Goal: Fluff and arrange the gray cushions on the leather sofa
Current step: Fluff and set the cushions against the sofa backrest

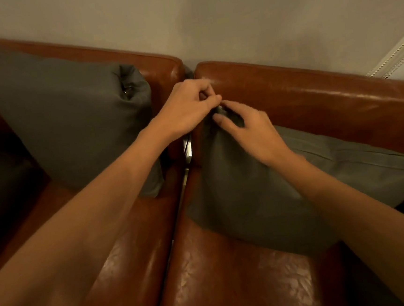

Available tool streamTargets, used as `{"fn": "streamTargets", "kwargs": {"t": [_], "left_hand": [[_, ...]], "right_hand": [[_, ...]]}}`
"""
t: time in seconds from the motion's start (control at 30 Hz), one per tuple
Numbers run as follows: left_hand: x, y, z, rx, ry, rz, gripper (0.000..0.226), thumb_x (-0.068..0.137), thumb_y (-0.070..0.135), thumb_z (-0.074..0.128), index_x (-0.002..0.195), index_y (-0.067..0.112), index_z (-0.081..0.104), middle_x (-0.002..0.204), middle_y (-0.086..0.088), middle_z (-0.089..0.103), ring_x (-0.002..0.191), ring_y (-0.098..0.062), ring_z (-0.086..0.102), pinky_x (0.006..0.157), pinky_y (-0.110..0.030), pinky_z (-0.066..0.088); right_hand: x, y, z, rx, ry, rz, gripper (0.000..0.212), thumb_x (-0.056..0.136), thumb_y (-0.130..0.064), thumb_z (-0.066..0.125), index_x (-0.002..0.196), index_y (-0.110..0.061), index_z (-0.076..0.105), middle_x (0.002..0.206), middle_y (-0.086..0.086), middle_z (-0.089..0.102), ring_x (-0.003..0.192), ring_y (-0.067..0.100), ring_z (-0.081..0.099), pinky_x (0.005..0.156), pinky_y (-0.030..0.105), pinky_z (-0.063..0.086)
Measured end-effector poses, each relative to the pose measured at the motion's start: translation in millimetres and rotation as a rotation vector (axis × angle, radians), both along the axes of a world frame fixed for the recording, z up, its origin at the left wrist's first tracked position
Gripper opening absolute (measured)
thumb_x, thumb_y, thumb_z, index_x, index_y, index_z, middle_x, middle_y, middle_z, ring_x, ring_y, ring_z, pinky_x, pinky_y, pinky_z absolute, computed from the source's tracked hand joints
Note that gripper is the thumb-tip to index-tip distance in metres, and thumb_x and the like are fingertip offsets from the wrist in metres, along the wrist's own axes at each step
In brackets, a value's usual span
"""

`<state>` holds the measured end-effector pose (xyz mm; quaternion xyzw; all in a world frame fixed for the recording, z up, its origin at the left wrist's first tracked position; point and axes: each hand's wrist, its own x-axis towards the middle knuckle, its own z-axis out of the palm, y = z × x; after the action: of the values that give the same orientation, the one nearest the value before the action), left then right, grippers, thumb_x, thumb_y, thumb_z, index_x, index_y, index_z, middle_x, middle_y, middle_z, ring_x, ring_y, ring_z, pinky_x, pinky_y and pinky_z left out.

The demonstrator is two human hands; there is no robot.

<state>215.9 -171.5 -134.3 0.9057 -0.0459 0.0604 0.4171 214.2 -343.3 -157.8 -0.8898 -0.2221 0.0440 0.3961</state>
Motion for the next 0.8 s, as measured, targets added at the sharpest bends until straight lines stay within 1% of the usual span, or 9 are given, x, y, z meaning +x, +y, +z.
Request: {"fn": "streamTargets", "kwargs": {"t": [0.07,0.17,0.3,0.4,0.5,0.6,0.67,0.73,0.8], "left_hand": [[2,-5,0,-0.078,-0.004,0.016,0.018,0.092,0.024,0.062,0.078,0.014,0.067,0.071,0.011,0.06,0.068,0.003,0.055,0.069,-0.016,0.043],[-5,-12,-16,-0.359,0.033,0.05,0.019,0.094,0.027,0.06,0.081,0.015,0.068,0.075,0.006,0.063,0.074,-0.002,0.058,0.079,-0.024,0.046],[-23,-20,-46,-0.738,0.202,0.194,0.017,0.093,0.037,0.059,0.107,0.03,0.064,0.113,-0.002,0.062,0.108,-0.011,0.059,0.099,-0.036,0.048],[-34,-30,-71,-0.738,0.335,0.126,0.041,0.088,0.04,0.066,0.127,0.034,0.057,0.126,0.008,0.057,0.121,-0.009,0.052,0.105,-0.034,0.043],[-42,-43,-88,-0.691,0.292,0.166,0.05,0.089,0.037,0.065,0.136,0.027,0.053,0.133,0.011,0.057,0.125,-0.006,0.049,0.109,-0.032,0.039],[-51,-52,-94,-0.614,0.159,0.247,0.038,0.094,0.031,0.06,0.13,0.018,0.061,0.124,0.008,0.065,0.116,-0.004,0.057,0.103,-0.027,0.045],[-58,-54,-93,-0.535,0.086,0.299,0.027,0.097,0.029,0.055,0.117,0.015,0.068,0.107,0.005,0.071,0.098,-0.004,0.064,0.088,-0.021,0.05],[-61,-53,-98,-0.486,0.055,0.331,0.029,0.1,0.029,0.05,0.096,0.009,0.07,0.085,-0.007,0.07,0.079,-0.016,0.064,0.073,-0.027,0.049],[-63,-49,-103,-0.501,0.057,0.358,0.04,0.101,0.032,0.046,0.086,0.001,0.065,0.077,-0.018,0.065,0.073,-0.026,0.061,0.067,-0.035,0.046]], "right_hand": [[8,1,10,0.024,0.047,0.018,0.035,0.095,-0.036,0.06,0.128,-0.024,0.063,0.11,-0.019,0.06,0.105,-0.004,0.053,0.084,0.012,0.039],[13,-9,13,0.065,0.054,-0.001,0.02,0.092,-0.032,0.063,0.109,-0.027,0.073,0.094,-0.018,0.069,0.09,-0.004,0.062,0.076,0.013,0.044],[10,-18,7,0.224,0.096,-0.131,0.01,0.091,-0.032,0.066,0.098,-0.029,0.074,0.087,-0.02,0.07,0.086,-0.012,0.062,0.077,0.011,0.048],[7,-20,-1,0.333,0.111,-0.216,0.006,0.09,-0.031,0.068,0.091,-0.029,0.074,0.084,-0.02,0.071,0.087,-0.007,0.066,0.083,0.022,0.054],[2,-17,-12,0.463,0.14,-0.324,0.006,0.091,-0.031,0.068,0.09,-0.028,0.073,0.084,-0.018,0.072,0.089,-0.001,0.068,0.088,0.031,0.056],[-4,-13,-19,0.516,0.186,-0.322,0.009,0.093,-0.031,0.064,0.097,-0.035,0.071,0.094,-0.023,0.07,0.101,-0.001,0.065,0.098,0.035,0.052],[-4,-11,-18,0.443,0.169,-0.24,0.016,0.095,-0.028,0.061,0.108,-0.033,0.069,0.103,-0.027,0.066,0.105,-0.008,0.06,0.103,0.033,0.048],[2,-10,-10,0.333,0.179,-0.115,0.035,0.097,-0.027,0.058,0.131,-0.03,0.057,0.125,-0.019,0.059,0.118,-0.006,0.051,0.109,0.027,0.041],[11,-8,2,0.225,0.231,0.008,0.049,0.095,-0.031,0.06,0.141,-0.039,0.043,0.141,-0.008,0.051,0.13,0.004,0.044,0.11,0.025,0.038]]}}
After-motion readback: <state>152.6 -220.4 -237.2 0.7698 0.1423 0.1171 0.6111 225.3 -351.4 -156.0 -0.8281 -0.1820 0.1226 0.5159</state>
